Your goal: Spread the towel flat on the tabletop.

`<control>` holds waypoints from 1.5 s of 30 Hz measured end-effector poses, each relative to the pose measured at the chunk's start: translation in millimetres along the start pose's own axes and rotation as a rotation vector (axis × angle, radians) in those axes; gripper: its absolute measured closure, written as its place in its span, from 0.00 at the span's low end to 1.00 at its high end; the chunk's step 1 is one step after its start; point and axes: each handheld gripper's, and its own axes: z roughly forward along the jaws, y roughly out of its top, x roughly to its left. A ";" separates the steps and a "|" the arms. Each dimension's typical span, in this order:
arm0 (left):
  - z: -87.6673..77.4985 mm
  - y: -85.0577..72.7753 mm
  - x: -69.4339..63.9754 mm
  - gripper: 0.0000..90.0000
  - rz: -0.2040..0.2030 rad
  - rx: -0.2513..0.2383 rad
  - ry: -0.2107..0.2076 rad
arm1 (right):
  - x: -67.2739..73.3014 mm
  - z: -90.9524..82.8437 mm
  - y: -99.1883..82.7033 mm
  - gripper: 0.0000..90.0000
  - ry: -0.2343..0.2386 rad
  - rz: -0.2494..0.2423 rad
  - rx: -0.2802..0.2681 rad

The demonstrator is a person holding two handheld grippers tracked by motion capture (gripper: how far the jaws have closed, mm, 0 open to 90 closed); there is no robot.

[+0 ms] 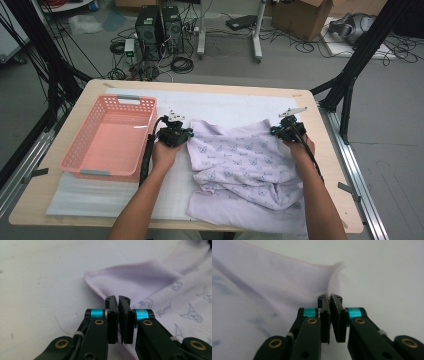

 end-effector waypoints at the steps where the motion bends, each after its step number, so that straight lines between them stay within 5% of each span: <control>1: 1.3 -1.0 -1.5 0.95 -0.003 0.000 -0.010 | -6.4 -5.0 1.4 0.96 -0.044 0.035 -0.029; 3: 6.3 -2.0 -9.5 0.95 0.027 0.015 -0.027 | -15.5 -12.3 3.3 0.96 -0.101 0.085 -0.062; 6: 15.1 -0.6 -21.3 0.86 0.086 -0.006 0.014 | -14.6 -11.4 5.5 0.94 -0.134 0.071 -0.045; 8: 18.6 2.3 -18.5 0.61 0.022 -0.013 0.020 | -13.1 -10.2 4.9 0.80 -0.125 0.072 -0.040; 10: 18.7 6.5 -14.0 0.57 -0.014 -0.028 0.019 | -14.9 -14.4 3.6 0.76 -0.106 0.116 -0.054; 13: 17.7 10.2 -6.2 0.60 -0.042 -0.095 0.078 | -17.4 -23.8 1.9 0.75 -0.105 0.131 -0.077; 15: 25.5 11.8 0.5 0.60 -0.059 -0.024 0.097 | -20.1 -29.7 0.3 0.74 -0.094 0.149 -0.095; 19: 39.5 16.4 1.5 0.56 -0.097 -0.006 0.085 | -20.4 -37.1 -4.3 0.73 -0.078 0.147 -0.103; 21: 46.9 17.2 -3.7 0.55 -0.073 0.023 0.075 | -20.9 -41.2 -7.0 0.73 -0.067 0.146 -0.113; 23: 51.7 18.8 -13.2 0.52 -0.005 0.035 0.115 | -22.1 -43.6 -10.1 0.73 -0.061 0.155 -0.123; 24: 52.6 19.9 -15.8 0.53 0.030 0.041 0.129 | -22.9 -44.2 -11.5 0.73 -0.058 0.157 -0.125; 25: 52.9 20.7 -16.4 0.67 0.041 0.036 0.086 | -23.3 -43.9 -13.4 0.73 -0.057 0.165 -0.127; 26: 53.9 21.6 -17.9 0.84 0.049 0.037 0.087 | -23.6 -42.3 -15.6 0.73 -0.053 0.172 -0.127; 27: 55.6 23.0 -19.9 0.92 0.072 0.041 0.097 | -23.3 -40.9 -16.7 0.73 -0.047 0.173 -0.124; 29: 59.9 29.1 -19.1 0.95 0.090 0.034 0.131 | -21.0 -36.8 -18.3 0.72 -0.036 0.173 -0.114; 31: 61.1 36.3 -10.5 0.95 0.053 0.010 0.158 | -18.5 -34.6 -18.8 0.72 -0.022 0.166 -0.116; 39: 47.4 62.6 33.9 0.95 -0.087 -0.215 0.241 | -14.2 -28.0 -17.7 0.72 0.022 0.205 -0.155; 42: 45.8 58.4 41.4 0.90 -0.119 -0.178 0.213 | -16.4 -23.3 -20.0 0.71 0.046 0.236 -0.155; 45: 44.8 53.2 43.6 0.65 -0.182 -0.144 0.156 | -17.7 -12.1 -22.9 0.70 0.093 0.273 -0.144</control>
